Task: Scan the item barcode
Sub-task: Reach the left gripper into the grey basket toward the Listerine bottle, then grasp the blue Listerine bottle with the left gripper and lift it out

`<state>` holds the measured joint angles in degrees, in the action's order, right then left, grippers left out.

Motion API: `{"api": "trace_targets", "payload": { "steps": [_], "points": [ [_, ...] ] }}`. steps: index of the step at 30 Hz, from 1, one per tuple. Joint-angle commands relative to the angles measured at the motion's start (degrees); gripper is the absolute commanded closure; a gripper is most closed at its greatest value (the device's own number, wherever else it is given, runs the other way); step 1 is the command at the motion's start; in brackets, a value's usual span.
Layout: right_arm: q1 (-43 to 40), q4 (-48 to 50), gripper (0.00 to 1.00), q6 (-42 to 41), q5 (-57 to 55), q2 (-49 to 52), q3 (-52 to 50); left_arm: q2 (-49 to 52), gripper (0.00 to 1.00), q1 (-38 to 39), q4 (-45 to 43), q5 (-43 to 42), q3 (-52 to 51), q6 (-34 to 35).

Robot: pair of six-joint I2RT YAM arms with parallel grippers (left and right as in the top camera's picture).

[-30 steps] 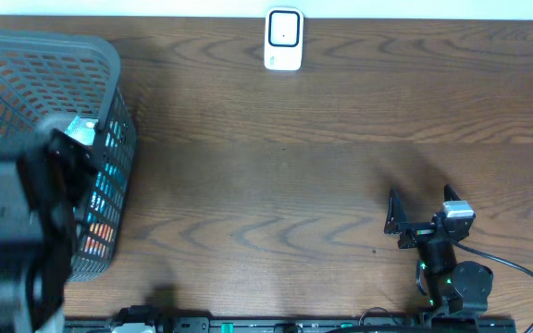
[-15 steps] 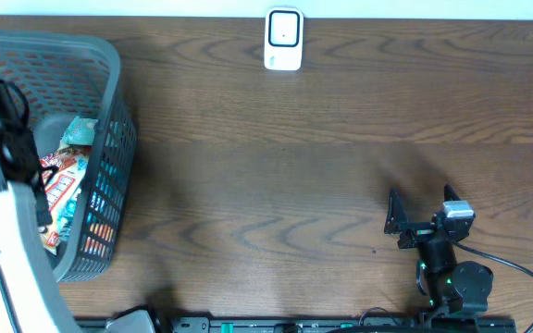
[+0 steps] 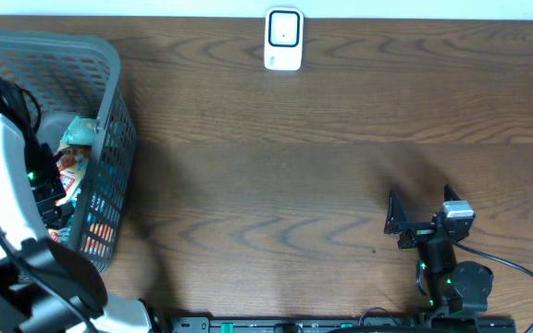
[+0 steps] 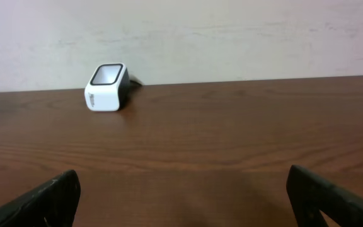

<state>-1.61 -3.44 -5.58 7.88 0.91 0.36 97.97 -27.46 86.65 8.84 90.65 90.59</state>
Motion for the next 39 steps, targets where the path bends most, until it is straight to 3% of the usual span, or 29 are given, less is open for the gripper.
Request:
{"api": "trace_targets", "payload": {
  "steps": [1,8,20,30,34,39],
  "points": [
    [0.52,-0.22,0.01,0.52,-0.26,-0.20,-0.04,3.61,0.02,-1.49,0.74,-0.94,-1.31,4.68],
    [0.52,-0.22,0.01,0.52,-0.26,-0.20,-0.04,9.22,0.02,-1.77,-1.36,-3.48,-5.01,4.68],
    [0.52,-0.22,0.01,0.52,-0.26,-0.20,-0.04,9.97,0.02,-1.70,-21.31,-5.92,-23.21,4.42],
    [0.52,-0.22,0.01,0.52,-0.26,-0.20,-0.04,9.97,0.01,-1.44,-20.74,-7.80,-26.05,1.14],
    [0.52,-0.22,0.01,0.52,-0.26,-0.20,-0.04,9.97,0.20,-1.22,-21.31,-7.74,-27.08,1.16],
    [0.52,-0.22,0.01,0.52,-0.26,-0.20,-0.04,9.97,0.23,-1.22,-24.74,-1.49,-27.10,-4.20]
  ]
}}
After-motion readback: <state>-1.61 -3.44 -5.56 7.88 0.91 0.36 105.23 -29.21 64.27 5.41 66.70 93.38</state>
